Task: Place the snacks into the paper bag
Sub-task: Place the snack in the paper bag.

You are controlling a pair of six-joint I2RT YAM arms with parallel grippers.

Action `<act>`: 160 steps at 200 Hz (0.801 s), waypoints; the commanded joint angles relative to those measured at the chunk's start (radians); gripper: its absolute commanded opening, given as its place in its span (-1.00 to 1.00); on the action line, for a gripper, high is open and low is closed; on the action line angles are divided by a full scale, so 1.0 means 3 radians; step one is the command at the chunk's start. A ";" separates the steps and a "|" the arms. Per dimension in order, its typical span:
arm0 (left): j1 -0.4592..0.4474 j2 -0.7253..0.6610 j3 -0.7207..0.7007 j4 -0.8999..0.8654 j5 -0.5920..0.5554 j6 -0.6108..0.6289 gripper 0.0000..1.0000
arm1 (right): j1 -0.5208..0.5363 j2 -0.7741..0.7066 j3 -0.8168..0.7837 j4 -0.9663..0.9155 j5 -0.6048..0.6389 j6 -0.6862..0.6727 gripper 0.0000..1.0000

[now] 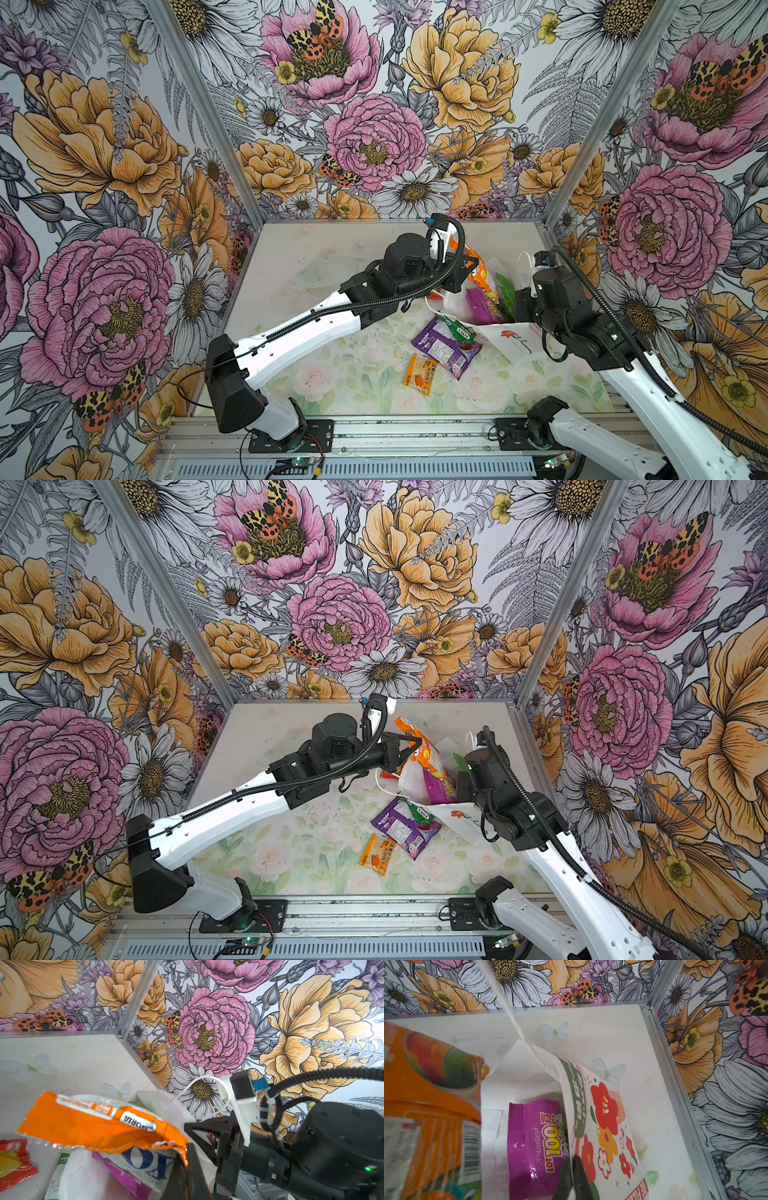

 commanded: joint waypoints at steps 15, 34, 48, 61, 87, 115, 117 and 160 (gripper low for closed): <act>-0.0072 0.0271 0.0294 0.0306 0.0293 -0.0085 -1.00 | 0.0002 -0.0151 -0.0017 0.0286 0.0163 0.0104 -1.00; -0.0126 0.0417 0.0373 0.0293 0.0311 -0.0105 -1.00 | -0.0013 -0.0200 -0.0052 0.0285 0.0225 0.0158 -1.00; -0.0156 0.0497 0.0414 0.0302 0.0346 -0.0127 -1.00 | -0.0035 -0.0241 -0.0072 0.0288 0.0258 0.0184 -1.00; -0.0190 0.0545 0.0421 0.0318 0.0347 -0.0147 -1.00 | -0.0063 -0.0269 -0.0091 0.0290 0.0268 0.0209 -1.00; -0.0270 0.0573 0.0424 0.0361 0.0370 -0.0175 -1.00 | -0.0182 -0.0293 -0.0126 0.0300 0.0208 0.0291 -1.00; -0.0371 0.0524 0.0387 0.0412 0.0359 -0.0135 -1.00 | -0.0403 -0.0305 -0.0170 0.0377 -0.0093 0.0331 -1.00; -0.0381 0.0517 0.0383 0.0415 0.0351 -0.0128 -1.00 | -0.0423 -0.0305 -0.0171 0.0377 -0.0105 0.0333 -1.00; -0.0416 0.0633 0.0598 0.0355 0.0349 -0.0025 -1.00 | -0.0925 -0.0352 -0.0126 0.0377 -0.0480 0.0311 -1.00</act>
